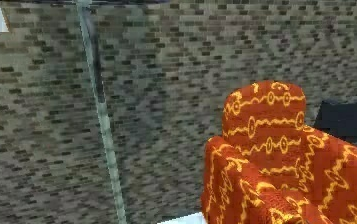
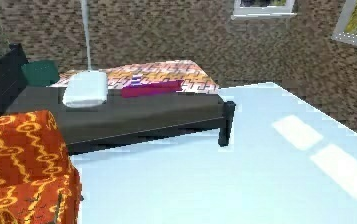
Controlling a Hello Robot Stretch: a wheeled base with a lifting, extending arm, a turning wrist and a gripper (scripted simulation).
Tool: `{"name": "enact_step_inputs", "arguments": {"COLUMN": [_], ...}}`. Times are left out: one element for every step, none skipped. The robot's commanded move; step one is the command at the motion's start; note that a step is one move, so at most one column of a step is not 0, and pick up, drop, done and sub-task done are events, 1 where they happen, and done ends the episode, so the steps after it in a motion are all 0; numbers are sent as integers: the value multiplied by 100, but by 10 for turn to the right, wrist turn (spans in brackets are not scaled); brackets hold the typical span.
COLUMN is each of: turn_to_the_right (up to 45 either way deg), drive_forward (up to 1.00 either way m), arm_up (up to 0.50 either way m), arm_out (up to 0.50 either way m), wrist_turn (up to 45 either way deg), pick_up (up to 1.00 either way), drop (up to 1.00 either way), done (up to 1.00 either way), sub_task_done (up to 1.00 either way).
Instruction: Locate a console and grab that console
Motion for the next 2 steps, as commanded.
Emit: {"name": "enact_step_inputs", "arguments": {"turn_to_the_right": [-450,-90], "drive_forward": [0,0], "arm_up": [0,0], "arm_out": [0,0], "wrist_turn": [0,0], "pick_up": [0,0], "drop": [0,0], "done": [0,0], "sub_task_done": [0,0]}}
